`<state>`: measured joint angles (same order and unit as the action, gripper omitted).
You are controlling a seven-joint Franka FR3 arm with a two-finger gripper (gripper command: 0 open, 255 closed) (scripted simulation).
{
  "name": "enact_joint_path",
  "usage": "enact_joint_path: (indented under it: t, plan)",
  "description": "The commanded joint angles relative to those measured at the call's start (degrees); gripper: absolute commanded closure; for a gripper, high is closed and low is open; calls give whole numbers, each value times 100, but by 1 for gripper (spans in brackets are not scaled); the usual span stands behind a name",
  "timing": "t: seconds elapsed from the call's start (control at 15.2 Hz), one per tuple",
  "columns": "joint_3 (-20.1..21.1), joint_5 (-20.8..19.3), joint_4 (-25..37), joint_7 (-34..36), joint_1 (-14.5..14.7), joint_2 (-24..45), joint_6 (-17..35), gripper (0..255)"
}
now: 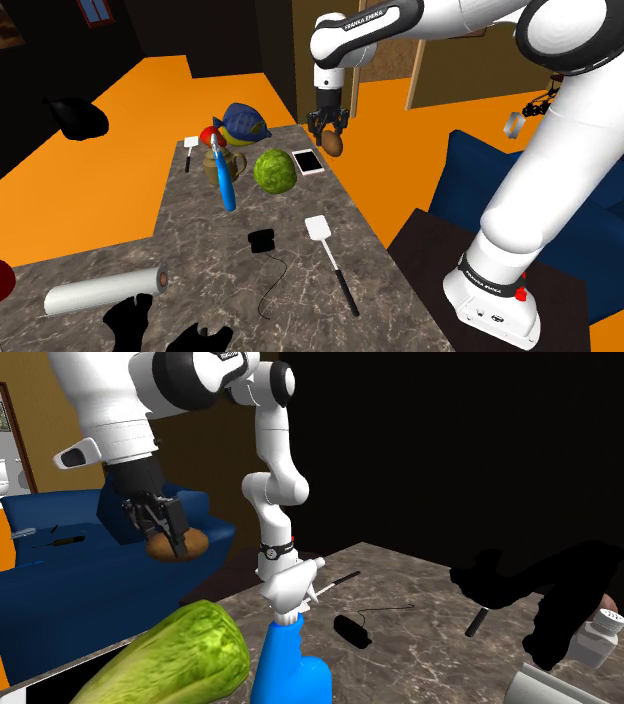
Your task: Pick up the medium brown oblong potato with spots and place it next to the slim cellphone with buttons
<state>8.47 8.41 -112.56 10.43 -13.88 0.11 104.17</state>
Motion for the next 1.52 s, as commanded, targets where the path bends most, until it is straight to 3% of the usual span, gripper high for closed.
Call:
enact_joint_path:
  t: [0.0,1.45]
  plan:
    - [-33,-14,-67,-88,-33,47,102,255]
    - [-12,-15,-984,-234,3,742,1705,255]
